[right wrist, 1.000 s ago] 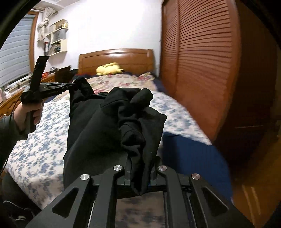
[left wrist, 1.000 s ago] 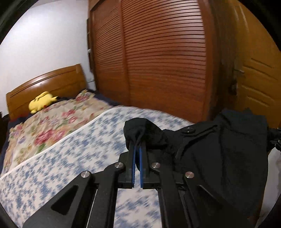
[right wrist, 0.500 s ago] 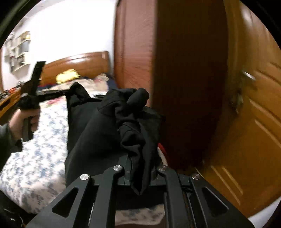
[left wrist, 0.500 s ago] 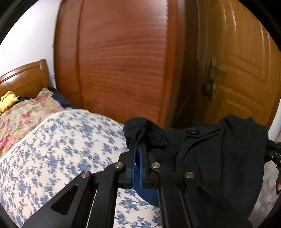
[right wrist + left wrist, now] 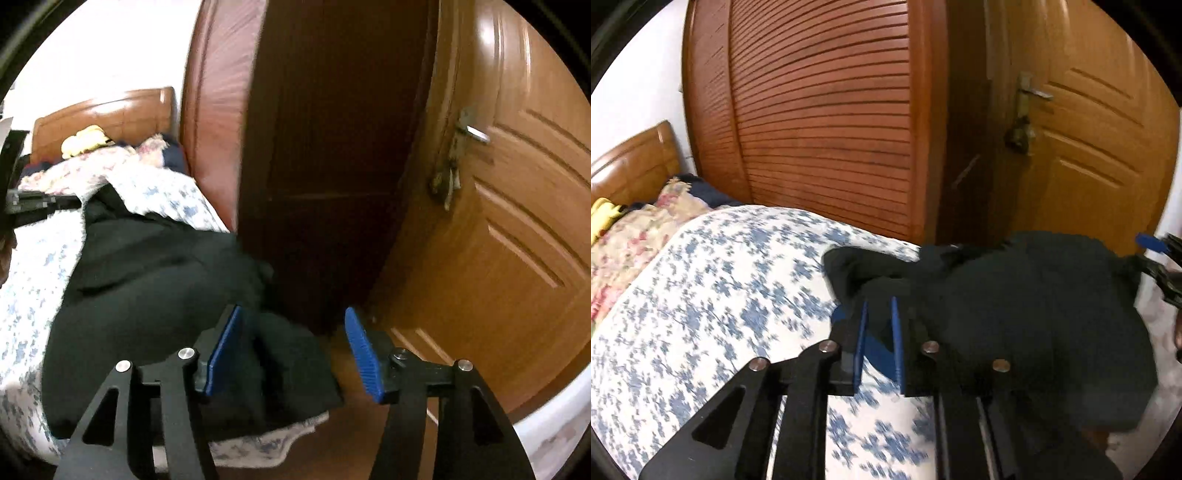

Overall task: Fold large clothes
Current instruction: 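Lift the folded coat with both tools and carry it toward the blue pillow, then lower the coat onto the blue pillow and open both tools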

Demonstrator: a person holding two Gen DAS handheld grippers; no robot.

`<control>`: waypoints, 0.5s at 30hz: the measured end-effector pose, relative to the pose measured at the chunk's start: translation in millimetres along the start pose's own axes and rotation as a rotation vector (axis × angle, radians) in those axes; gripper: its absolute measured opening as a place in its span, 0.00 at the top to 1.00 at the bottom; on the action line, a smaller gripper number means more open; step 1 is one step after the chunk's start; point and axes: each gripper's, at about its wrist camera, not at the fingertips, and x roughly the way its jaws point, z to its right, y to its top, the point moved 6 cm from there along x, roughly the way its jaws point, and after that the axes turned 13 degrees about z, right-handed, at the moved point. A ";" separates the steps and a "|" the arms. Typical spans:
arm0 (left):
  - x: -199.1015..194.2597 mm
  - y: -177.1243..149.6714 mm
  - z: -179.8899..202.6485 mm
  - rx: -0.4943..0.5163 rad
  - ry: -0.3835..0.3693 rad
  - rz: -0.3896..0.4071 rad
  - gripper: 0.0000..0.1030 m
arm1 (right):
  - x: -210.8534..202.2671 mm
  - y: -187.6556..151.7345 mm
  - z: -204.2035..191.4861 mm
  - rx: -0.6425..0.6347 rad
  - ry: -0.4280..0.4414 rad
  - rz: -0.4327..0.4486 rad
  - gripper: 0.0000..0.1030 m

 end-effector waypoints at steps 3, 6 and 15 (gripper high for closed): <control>-21.2 -6.3 2.0 0.016 -0.016 0.027 0.80 | -13.3 3.6 -29.2 0.004 0.065 0.035 0.42; -42.9 -11.4 5.0 0.009 -0.030 0.047 0.78 | -10.8 3.6 -57.4 -0.007 0.134 0.031 0.42; -90.2 -26.0 11.5 0.056 -0.036 0.081 0.72 | 45.6 -11.0 -47.5 0.078 0.186 -0.079 0.42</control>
